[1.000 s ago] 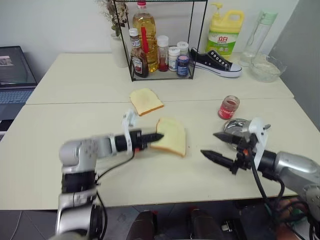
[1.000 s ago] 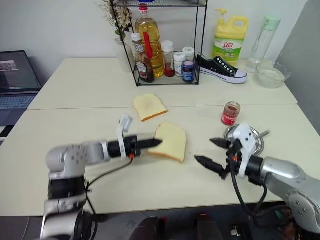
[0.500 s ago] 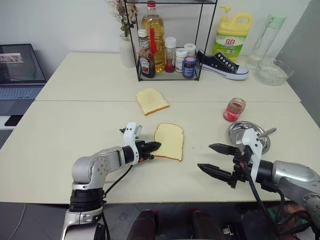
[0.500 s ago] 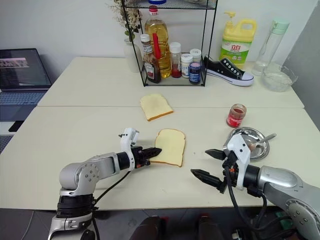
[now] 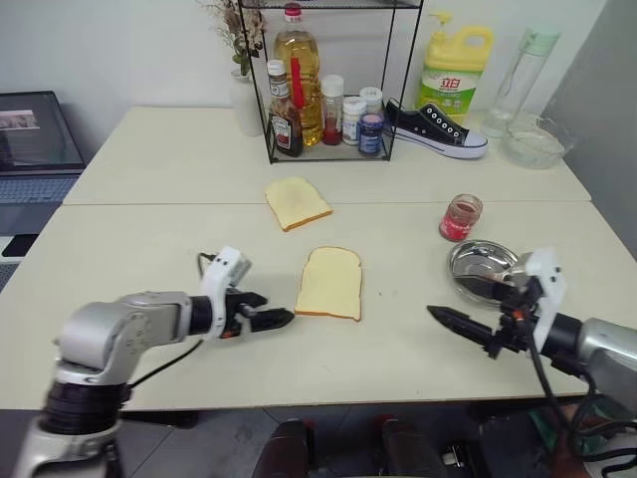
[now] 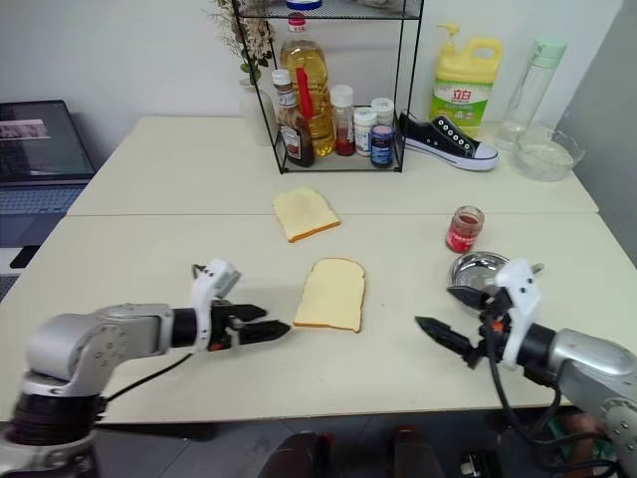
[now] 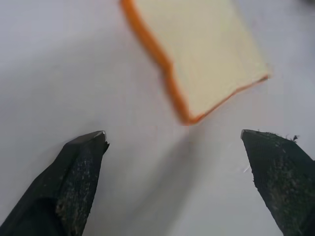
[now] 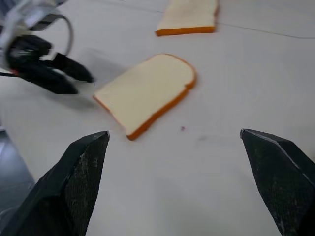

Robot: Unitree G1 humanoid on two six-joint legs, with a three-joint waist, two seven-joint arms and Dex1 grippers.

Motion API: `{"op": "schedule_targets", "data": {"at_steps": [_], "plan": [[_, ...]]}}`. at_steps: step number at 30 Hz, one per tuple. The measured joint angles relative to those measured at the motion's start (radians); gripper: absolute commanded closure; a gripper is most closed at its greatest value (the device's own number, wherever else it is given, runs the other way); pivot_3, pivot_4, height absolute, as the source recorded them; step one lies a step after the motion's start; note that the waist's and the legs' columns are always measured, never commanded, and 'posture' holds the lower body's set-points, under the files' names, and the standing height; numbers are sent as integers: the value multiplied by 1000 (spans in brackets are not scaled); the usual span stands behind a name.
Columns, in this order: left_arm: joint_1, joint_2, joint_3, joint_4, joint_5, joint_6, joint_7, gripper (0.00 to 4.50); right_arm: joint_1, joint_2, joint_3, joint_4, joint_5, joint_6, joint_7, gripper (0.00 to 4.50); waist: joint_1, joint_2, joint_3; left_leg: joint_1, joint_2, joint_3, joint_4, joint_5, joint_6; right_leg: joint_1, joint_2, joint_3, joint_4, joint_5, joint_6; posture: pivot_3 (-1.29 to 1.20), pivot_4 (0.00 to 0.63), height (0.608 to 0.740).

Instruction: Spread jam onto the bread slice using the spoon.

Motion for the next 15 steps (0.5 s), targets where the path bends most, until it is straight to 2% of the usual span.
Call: {"op": "schedule_targets", "data": {"at_steps": [2,4,10,15], "plan": [[-61,10,-47,-6,32,-102,-71,25,9,38,-71,52,17,-6,-31,0,19,1,1,1,-3,-1,1,0,0,3,-2,-1,-1,0,0,0,150,740],[-171,-47,-109,-9,74,-264,-137,25,-7,90,-150,145,35,-22,-81,0,37,0,1,1,-4,-1,2,0,0,5,-3,-1,-3,0,0,0,150,740],[-323,-169,-304,70,252,-626,-281,25,-3,125,-260,394,11,-78,-112,0,22,2,0,1,-4,4,0,-1,2,2,-3,2,-2,0,0,0,150,740],[-514,-402,-376,308,325,-803,-334,25,-155,125,-277,697,-16,-117,-130,0,3,1,1,1,-3,6,2,-1,2,2,1,1,0,0,0,0,150,740]]}}
